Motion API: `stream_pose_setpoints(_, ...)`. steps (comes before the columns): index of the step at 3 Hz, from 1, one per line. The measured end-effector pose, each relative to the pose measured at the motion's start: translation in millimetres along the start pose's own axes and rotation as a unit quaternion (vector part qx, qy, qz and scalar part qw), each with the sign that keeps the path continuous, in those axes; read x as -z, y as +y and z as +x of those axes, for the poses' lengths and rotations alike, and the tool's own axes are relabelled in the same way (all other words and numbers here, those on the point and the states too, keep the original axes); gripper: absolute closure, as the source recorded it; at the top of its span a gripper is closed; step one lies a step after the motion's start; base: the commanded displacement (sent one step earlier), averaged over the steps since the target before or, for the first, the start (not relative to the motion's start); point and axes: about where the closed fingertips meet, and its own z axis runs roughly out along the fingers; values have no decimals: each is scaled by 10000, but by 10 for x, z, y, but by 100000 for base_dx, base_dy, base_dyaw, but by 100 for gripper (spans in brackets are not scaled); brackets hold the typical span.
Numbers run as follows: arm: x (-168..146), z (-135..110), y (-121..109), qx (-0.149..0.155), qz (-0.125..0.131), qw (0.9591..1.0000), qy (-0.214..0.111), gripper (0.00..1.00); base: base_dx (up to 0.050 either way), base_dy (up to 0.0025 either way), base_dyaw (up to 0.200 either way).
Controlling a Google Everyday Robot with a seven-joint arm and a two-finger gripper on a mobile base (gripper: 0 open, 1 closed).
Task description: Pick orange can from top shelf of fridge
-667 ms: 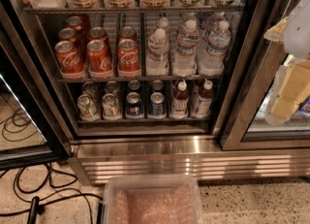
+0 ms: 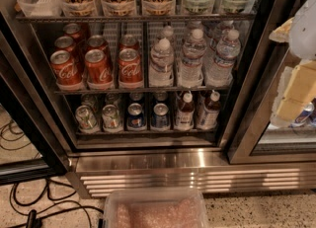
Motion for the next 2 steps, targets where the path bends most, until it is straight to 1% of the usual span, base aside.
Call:
stream_pose_setpoints(1,4,-27,1,-76,19,9998,-176,0,0,0,0)
stream_pose_setpoints(2,-66,-104,73,-693,103,9947,-753,0,0,0,0)
